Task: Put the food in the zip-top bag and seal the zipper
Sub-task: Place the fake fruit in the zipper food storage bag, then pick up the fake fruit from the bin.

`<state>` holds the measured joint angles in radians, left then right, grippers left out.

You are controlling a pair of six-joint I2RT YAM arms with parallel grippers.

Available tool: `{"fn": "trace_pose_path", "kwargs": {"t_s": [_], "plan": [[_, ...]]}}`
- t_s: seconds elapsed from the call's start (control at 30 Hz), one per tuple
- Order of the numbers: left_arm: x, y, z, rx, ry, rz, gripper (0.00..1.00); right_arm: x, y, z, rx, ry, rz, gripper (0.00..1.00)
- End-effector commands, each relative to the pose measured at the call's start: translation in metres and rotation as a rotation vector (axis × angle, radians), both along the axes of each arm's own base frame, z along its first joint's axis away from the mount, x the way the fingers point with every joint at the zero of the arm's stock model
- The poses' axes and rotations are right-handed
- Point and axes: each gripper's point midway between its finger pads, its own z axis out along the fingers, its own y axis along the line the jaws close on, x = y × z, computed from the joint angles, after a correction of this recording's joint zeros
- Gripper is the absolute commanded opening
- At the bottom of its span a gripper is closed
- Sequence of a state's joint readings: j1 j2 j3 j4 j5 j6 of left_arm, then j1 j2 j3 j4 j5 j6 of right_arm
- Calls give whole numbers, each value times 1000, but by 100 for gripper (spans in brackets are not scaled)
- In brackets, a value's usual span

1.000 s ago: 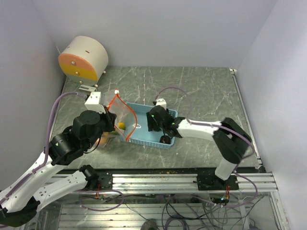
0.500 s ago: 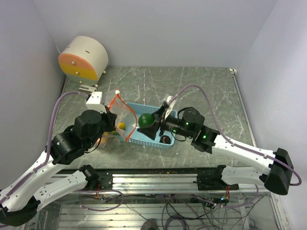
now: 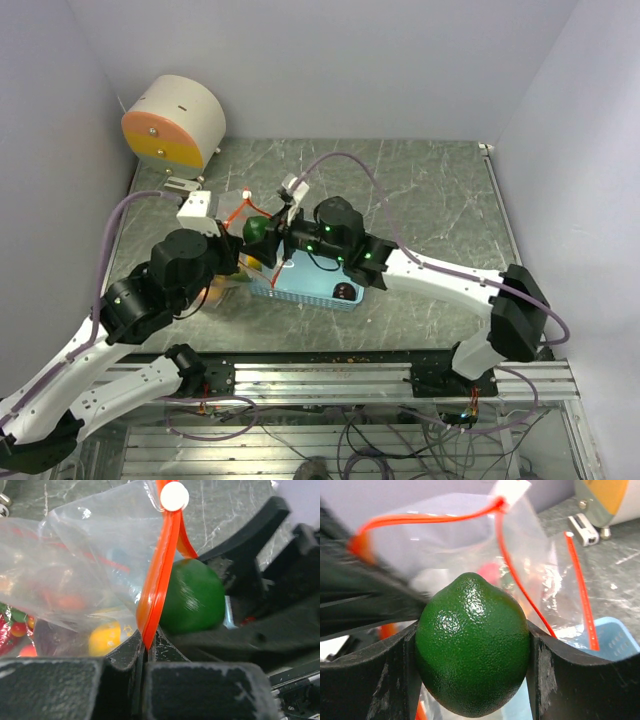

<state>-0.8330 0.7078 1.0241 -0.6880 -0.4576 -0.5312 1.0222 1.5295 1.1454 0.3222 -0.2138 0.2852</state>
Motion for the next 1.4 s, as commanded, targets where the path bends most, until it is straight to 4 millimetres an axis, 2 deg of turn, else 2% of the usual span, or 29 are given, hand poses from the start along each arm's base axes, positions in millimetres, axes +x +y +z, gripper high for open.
{"fn": "trace_pose_path", "kwargs": {"t_s": [0.0, 0.03, 0.07, 0.1, 0.17, 0.27, 0.37, 0.47, 0.57, 0.6, 0.67, 0.77, 0.87, 0.97, 1.2, 1.37], "plan": [[-9, -2, 29, -83, -45, -39, 7, 35, 5, 1, -50, -21, -172, 61], [-10, 0, 29, -83, -45, -35, 7, 40, 3, -2, -70, -20, -210, 75], [-10, 1, 29, -83, -45, -33, 7, 45, 2, -7, -89, -21, -237, 95], [-11, 3, 30, -83, -47, -29, 7, 46, -1, -10, -103, -27, -250, 99], [-11, 5, 31, -83, -51, -21, 7, 45, -7, -9, -104, -39, -266, 100], [-10, 8, 29, -76, -53, -8, 7, 30, -18, 2, -68, -61, -228, 100], [-7, 8, 25, -61, -47, 5, 7, 11, -32, 25, -25, -91, -181, 100], [-4, 9, 16, -37, -28, 23, 7, -6, -57, 48, 31, -114, -171, 100], [-4, 10, 8, -26, -15, 36, 7, -2, -89, 52, 43, -84, -291, 97], [-4, 11, 8, -30, -18, 37, 7, 8, -101, 46, 19, -63, -370, 95], [-4, 11, 11, -40, -32, 36, 7, 31, -123, 20, -81, 1, -529, 89], [-5, 14, 16, -44, -47, 38, 7, 64, -145, -42, -262, 155, -688, 82], [-7, 19, 20, -40, -54, 45, 7, 78, -157, -97, -393, 254, -777, 78], [-11, 26, 24, -40, -64, 53, 7, 85, -162, -134, -495, 299, -821, 78], [-18, 41, 33, -45, -89, 76, 7, 92, -189, -191, -716, 329, -982, 74], [-17, 38, 33, -47, -95, 68, 7, 102, -197, -211, -789, 281, -1035, 74]]}}
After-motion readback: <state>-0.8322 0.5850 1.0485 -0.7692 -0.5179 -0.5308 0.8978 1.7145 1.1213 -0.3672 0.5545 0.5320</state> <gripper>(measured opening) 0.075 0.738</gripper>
